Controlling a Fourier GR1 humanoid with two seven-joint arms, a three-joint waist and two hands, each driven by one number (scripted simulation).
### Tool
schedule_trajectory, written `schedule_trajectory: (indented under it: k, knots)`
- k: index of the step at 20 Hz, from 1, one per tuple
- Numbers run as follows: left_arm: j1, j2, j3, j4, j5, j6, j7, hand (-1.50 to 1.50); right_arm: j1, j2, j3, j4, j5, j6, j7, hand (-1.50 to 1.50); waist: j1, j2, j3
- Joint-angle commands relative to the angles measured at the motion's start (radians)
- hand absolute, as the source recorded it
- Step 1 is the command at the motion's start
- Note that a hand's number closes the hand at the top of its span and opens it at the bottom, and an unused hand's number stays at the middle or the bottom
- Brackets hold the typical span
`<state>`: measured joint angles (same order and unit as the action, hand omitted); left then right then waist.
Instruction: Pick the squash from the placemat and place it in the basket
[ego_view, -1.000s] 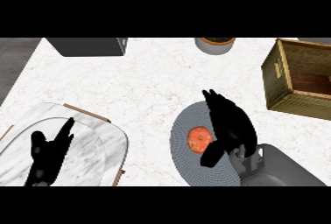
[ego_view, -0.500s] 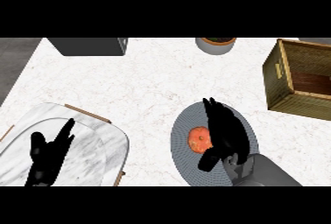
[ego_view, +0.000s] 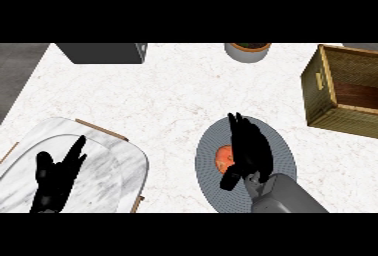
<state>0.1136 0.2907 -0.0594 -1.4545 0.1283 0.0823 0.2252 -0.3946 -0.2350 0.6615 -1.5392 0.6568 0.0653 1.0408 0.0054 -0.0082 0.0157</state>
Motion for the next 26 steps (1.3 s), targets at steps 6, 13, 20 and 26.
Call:
schedule_trajectory:
  k: [6,13,20,26]
  knots:
    - [0.026,0.0,0.022,0.054,0.044,-0.071,0.024,0.0,0.025,0.021,-0.048,0.087,-0.001,0.075,0.011,-1.5,-0.005,0.008,-0.016]
    - [-0.034,-0.034,0.031,0.145,-0.003,-0.051,-0.017,0.0,0.016,0.098,-0.059,0.216,0.064,0.023,-0.059,-1.5,-0.005,0.011,-0.016]
    - [0.008,-0.071,0.002,0.114,-0.043,-0.033,-0.026,0.0,0.089,0.123,-0.04,0.207,0.121,-0.014,-0.083,-1.5,-0.007,0.01,-0.016]
    - [0.005,-0.06,0.018,0.073,-0.029,-0.049,0.029,0.0,0.062,0.083,-0.055,0.269,0.155,0.0,-0.19,1.5,-0.005,0.01,-0.016]
